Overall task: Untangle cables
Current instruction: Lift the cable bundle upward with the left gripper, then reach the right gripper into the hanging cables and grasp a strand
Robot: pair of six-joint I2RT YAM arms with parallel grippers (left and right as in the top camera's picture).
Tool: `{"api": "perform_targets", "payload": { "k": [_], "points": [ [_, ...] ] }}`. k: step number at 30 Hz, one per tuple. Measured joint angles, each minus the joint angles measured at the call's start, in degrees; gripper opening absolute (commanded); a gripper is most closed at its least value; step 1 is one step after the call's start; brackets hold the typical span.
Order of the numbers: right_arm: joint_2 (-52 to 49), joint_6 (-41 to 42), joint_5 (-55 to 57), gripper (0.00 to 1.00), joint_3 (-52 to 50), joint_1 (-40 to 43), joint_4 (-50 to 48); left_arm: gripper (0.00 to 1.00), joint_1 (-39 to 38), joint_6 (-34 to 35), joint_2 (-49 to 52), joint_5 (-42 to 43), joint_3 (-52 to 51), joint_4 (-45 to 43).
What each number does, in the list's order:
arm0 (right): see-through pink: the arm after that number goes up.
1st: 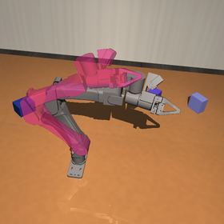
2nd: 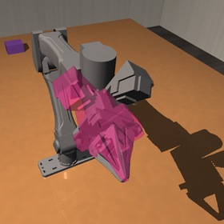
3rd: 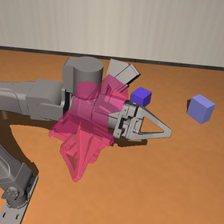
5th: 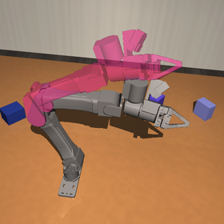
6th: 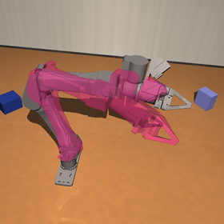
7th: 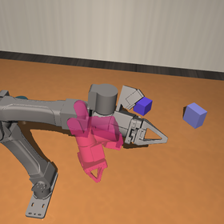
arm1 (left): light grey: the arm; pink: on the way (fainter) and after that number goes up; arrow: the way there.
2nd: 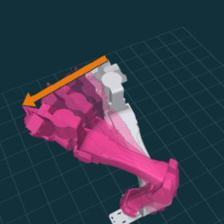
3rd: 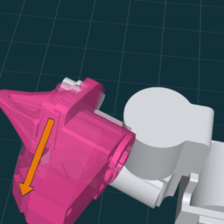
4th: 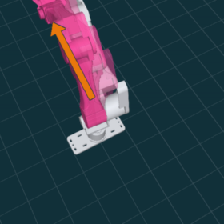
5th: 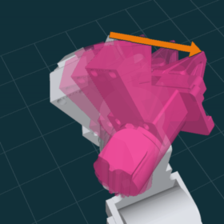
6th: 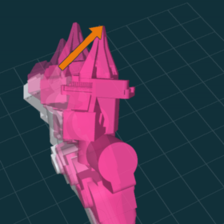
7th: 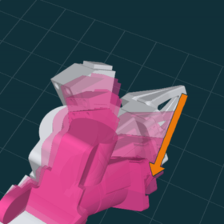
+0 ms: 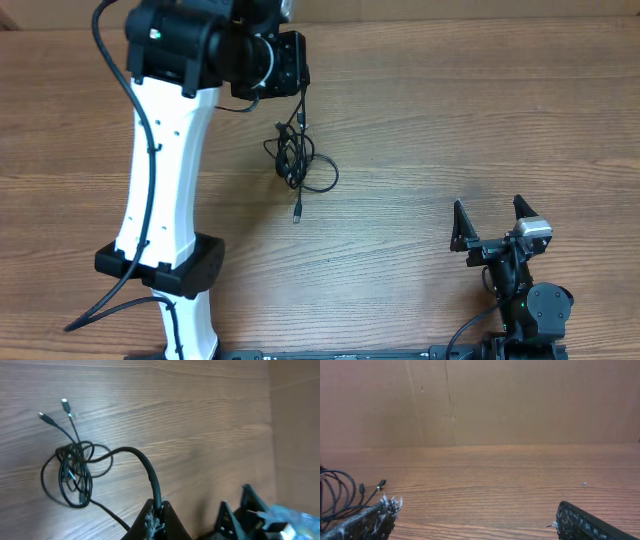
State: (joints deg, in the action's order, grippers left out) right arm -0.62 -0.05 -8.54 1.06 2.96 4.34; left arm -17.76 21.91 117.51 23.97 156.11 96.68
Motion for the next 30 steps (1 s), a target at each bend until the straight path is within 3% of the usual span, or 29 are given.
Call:
{"api": "perform_targets", "payload": {
  "k": [8,12,20,22,26,29,30],
  "points": [
    [0.00,0.33,-0.26,1.00,0.00,0.00,-0.46,0.04,0.61,-0.02,-2.71,3.87,0.00,0.07],
    [-0.02,8.24,-9.53,1.00,0.00,0.04,-1.75,0.04,0.61,-0.02,-3.50,4.11,0.00,0.09],
    [0.04,24.79,-26.29,1.00,0.55,0.04,-23.10,0.04,-0.87,0.79,-3.50,0.79,0.00,0.13],
    [-0.02,26.47,-27.74,1.00,2.47,0.04,-21.42,0.04,-2.34,2.49,-3.50,0.61,0.00,-0.50],
    [-3.28,26.16,-29.68,1.00,12.70,0.04,-9.14,0.04,-4.92,7.13,-3.50,0.42,0.00,-1.53],
    [-9.73,21.99,-30.75,1.00,24.20,0.02,4.42,0.04,-6.21,9.81,-3.50,0.39,0.00,-2.45],
    [-13.31,19.50,-31.08,1.00,29.64,0.02,12.87,0.04,-6.27,10.71,-3.50,0.37,0.00,-2.60]
  ]
}}
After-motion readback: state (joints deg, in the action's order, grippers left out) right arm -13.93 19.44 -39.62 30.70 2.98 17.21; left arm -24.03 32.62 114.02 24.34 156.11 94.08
